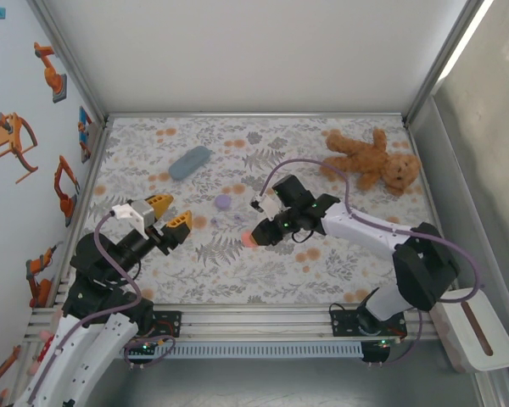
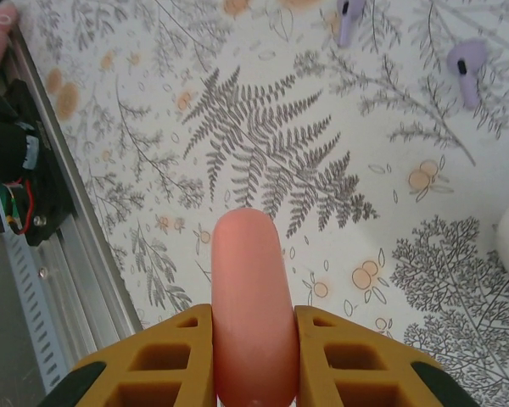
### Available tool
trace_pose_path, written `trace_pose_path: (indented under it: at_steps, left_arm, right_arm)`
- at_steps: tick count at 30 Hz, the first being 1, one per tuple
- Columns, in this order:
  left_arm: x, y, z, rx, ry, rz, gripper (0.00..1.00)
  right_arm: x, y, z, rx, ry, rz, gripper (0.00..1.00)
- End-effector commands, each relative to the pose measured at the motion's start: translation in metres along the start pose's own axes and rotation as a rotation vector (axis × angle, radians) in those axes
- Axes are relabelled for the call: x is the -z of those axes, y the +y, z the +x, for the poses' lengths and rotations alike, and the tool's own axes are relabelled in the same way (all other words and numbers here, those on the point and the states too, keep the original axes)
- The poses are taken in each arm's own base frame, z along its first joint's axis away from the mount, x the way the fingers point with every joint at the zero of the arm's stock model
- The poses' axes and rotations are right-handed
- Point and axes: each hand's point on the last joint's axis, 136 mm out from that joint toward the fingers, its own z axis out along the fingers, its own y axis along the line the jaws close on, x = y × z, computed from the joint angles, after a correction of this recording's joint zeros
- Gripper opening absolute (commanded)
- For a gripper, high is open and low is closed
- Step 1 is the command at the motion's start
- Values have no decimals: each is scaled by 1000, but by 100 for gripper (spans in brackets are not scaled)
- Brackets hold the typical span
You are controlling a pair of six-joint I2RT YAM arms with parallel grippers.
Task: Insert wireless bluetooth earbuds into charging case
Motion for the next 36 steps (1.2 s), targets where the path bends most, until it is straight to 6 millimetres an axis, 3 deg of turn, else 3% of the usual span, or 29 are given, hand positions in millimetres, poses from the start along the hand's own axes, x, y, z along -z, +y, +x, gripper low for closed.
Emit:
trace_pose_path:
  at_steps: [1,9,21,23,30,36]
  left_arm:
    - [-1,-2,-2,-8,-7,11,63]
    - [-1,-1,-1,-8,-3,8,64]
    - [-3,1,3,-5,2,3,63]
    - [-4,1,3,-5,0,4,63]
    - [-5,0,3,-7,2,10,64]
    - [-4,0,4,-7,6,6,64]
  right_arm:
    - [-14,-6,7,-49,30,-34,19]
    - [-38,-26,25,-128,112,-31,18]
    - [-48,-47,39,-211,156,-7,21]
    - [-48,-51,41,-226,160,-3,23]
    - [-41,-56,41,-228,140,38,44]
    - [-21,-59,34,-196,95,109,53]
